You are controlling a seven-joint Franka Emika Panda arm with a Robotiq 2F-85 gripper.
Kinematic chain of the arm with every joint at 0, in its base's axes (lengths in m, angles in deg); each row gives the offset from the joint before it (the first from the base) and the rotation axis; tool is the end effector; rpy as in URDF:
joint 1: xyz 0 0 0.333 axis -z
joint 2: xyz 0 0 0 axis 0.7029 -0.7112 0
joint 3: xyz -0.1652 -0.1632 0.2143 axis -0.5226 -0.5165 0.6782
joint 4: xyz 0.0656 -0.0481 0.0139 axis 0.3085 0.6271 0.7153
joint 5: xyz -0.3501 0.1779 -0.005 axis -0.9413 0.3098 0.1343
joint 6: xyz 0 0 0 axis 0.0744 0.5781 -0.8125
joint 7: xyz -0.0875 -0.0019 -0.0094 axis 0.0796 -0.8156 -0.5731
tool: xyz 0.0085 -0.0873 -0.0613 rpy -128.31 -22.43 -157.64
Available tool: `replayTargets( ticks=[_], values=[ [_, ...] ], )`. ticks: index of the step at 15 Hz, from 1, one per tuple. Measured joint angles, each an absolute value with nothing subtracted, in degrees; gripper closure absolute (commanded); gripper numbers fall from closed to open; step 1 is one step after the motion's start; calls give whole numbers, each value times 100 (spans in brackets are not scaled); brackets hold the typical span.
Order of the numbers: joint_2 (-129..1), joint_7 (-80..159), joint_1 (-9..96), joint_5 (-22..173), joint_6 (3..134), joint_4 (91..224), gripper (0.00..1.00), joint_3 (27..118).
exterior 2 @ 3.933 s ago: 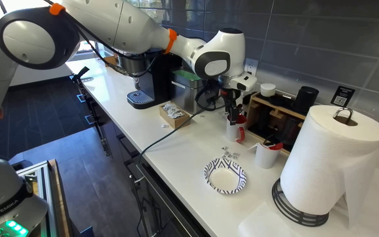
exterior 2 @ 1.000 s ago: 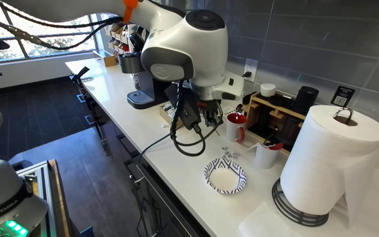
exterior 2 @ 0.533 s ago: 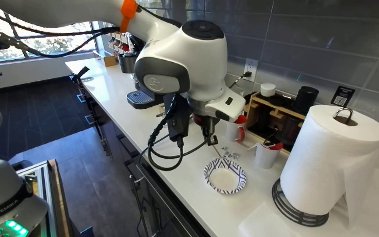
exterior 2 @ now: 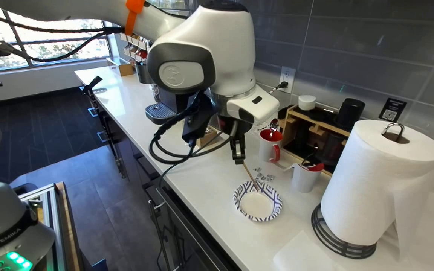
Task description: Take the straw out of the cup and place it on the bowl
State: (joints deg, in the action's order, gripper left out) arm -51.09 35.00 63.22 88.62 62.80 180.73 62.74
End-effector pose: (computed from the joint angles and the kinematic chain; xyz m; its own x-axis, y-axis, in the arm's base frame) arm 0.4943 -0.3078 0.4354 0.7732 -0.6139 0.1590 -0.5993 -0.7894 -0.1334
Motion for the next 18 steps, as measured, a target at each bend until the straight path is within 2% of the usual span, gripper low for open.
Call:
replayTargets(
  ticks=[6,9,13,18],
  values=[
    [-5216,6098,5664,6419,6228,17768,99,6381],
    [-5377,7069,5282,5400,5595,17474,99,6541],
    [-5805,7257,4863,5025,4412,16969,99,6802],
    [-6507,7239,4661,4978,3660,16275,99,6855]
  ],
)
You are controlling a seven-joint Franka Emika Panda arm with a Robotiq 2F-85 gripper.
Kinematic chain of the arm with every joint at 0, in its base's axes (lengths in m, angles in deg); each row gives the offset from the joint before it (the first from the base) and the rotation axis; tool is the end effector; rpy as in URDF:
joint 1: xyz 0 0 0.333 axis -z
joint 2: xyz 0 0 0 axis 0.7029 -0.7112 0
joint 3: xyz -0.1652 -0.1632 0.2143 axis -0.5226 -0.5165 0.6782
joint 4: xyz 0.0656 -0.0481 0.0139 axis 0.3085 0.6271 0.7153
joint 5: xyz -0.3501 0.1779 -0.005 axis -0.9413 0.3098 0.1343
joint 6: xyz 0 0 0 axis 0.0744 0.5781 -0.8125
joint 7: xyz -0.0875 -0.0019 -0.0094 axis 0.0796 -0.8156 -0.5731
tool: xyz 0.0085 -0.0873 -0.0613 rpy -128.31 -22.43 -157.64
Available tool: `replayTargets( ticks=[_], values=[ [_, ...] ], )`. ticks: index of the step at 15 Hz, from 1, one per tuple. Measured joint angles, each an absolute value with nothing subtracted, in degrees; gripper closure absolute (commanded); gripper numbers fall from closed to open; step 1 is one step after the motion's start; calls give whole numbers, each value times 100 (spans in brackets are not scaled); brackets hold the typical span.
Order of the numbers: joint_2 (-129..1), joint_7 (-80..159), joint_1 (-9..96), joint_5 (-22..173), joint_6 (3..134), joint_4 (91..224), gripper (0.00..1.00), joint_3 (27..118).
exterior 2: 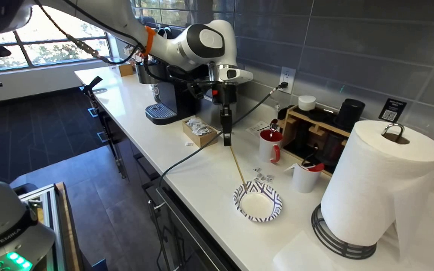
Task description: Take the straw out of the cup and place it on the bowl
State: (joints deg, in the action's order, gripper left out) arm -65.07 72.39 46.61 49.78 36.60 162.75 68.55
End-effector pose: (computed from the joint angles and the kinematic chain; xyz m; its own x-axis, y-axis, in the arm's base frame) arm 0.6081 -0.1431 0.4068 0.8059 -0.5853 0.0890 -0.5364 -0.6582 0.5283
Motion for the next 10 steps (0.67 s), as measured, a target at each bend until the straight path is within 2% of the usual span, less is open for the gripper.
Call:
replayTargets(
  ticks=[10],
  values=[
    [-7826,7118,4660,4812,3395,15002,99,6577]
  ],
)
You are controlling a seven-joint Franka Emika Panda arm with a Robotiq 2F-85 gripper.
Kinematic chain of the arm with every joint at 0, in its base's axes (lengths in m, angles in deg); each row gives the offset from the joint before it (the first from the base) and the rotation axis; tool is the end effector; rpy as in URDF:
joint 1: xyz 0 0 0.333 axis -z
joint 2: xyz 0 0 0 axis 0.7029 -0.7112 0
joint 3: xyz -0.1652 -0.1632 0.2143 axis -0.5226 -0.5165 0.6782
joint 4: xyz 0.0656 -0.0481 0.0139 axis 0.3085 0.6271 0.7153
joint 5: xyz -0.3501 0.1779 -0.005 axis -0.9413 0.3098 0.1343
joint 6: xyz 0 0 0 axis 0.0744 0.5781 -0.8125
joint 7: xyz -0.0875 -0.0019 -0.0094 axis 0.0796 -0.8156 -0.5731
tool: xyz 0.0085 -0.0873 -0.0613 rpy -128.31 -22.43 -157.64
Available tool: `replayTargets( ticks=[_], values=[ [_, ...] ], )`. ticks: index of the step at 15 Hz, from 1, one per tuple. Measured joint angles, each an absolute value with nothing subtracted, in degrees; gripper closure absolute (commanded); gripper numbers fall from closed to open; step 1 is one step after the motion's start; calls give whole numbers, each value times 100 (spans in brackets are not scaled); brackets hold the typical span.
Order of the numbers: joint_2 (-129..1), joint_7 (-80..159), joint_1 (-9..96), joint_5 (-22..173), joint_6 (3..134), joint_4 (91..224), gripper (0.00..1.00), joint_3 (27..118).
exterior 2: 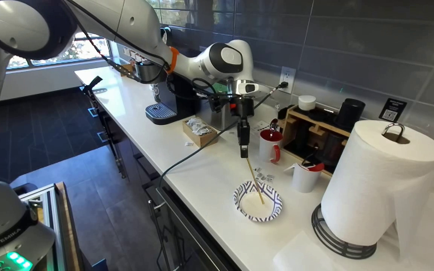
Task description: Take the straw out of the cup and place it on the bowl
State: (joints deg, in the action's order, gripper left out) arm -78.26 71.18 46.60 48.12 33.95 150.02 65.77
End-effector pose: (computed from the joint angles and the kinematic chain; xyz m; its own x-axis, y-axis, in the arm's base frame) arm 0.6534 -0.1756 0.3613 0.7984 -0.5970 0.0782 -0.5112 -0.6035 0.6119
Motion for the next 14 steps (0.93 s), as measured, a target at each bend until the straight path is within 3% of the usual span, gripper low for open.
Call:
replayTargets(
  ticks=[14],
  values=[
    [-8818,6565,4657,4847,2858,13878,99,6484]
  ],
)
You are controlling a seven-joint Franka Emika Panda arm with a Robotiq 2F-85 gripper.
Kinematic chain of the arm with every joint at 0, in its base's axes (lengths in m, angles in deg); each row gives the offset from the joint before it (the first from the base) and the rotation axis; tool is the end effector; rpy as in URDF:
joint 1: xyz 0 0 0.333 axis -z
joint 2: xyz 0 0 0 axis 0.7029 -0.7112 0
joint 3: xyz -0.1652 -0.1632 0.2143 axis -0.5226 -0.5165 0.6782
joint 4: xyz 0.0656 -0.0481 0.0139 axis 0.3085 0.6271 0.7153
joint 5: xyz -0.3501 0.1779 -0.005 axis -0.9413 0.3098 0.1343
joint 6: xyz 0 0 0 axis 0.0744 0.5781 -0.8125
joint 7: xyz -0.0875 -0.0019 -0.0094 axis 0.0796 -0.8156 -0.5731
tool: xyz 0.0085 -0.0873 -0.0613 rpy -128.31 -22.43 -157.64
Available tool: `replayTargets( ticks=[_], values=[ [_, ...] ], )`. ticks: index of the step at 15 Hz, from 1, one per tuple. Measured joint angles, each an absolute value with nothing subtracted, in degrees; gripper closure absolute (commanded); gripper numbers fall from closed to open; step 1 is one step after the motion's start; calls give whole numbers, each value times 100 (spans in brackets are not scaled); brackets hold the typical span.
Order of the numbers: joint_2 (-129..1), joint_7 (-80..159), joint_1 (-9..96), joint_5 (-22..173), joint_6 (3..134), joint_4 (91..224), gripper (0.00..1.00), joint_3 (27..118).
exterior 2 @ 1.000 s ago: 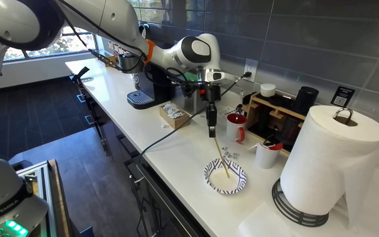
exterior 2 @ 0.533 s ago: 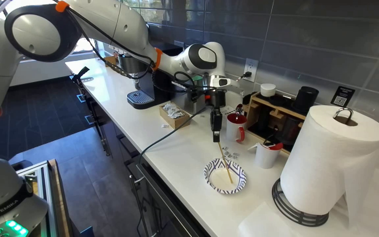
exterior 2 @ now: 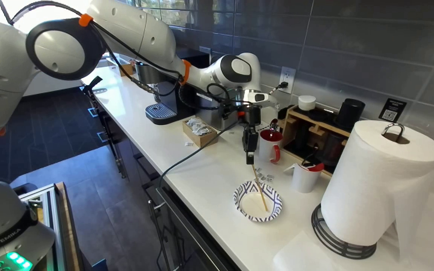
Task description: Take the straw out of the cup and place it on the bowl
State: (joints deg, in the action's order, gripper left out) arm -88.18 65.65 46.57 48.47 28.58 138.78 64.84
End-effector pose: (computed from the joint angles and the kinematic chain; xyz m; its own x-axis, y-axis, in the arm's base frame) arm 0.6820 -0.1842 0.3285 0.8196 -0.5728 -0.0070 -0.4225 -0.6128 0.6678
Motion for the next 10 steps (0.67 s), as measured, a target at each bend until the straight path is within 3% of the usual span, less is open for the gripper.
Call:
replayTargets(
  ticks=[3,4,6,10],
  values=[
    [-8979,6448,4658,4849,2678,13691,99,6454],
    [-9031,6409,4658,4850,2607,13632,72,6444],
    [-9139,6319,4661,4854,2473,13511,64,6426],
    [-9329,6193,4665,4861,2287,13278,33,6398]
  ],
)
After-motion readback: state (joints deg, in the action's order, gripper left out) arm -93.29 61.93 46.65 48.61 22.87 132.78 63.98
